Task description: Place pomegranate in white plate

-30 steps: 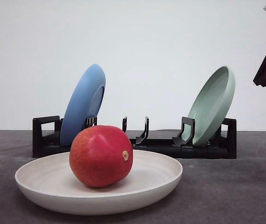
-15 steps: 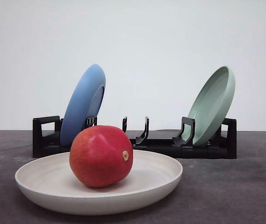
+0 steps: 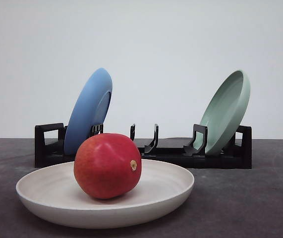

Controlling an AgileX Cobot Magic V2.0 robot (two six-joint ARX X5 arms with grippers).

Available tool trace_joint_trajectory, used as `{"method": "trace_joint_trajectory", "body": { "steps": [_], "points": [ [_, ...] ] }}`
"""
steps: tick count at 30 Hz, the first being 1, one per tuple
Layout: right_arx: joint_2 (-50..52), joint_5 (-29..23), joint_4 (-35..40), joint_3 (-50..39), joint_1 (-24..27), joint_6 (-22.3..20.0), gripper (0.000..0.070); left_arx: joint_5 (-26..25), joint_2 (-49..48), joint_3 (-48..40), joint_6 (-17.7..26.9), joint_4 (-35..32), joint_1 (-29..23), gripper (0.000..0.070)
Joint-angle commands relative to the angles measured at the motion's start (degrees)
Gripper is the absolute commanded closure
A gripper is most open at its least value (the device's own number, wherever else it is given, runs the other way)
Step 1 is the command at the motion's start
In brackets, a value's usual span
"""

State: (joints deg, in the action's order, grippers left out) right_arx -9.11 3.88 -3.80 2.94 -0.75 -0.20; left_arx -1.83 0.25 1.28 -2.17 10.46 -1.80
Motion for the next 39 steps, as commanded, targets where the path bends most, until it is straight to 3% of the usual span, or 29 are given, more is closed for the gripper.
{"method": "trace_joint_trajectory", "body": {
  "steps": [1,8,39],
  "points": [
    [2.3,-0.1,0.8,-1.2,0.4,0.2,0.0638,0.0,-0.1,-0.6,0.1,-0.1,0.0,0.0647],
    [8.8,-2.0,-2.1,-2.3,0.9,0.9,0.0638,0.0,-0.1,-0.6,0.1,-0.1,0.0,0.0648],
    [8.9,-2.0,-2.0,-2.3,0.9,1.1,0.0638,0.0,-0.1,-0.6,0.1,-0.1,0.0,0.0648]
  ]
}}
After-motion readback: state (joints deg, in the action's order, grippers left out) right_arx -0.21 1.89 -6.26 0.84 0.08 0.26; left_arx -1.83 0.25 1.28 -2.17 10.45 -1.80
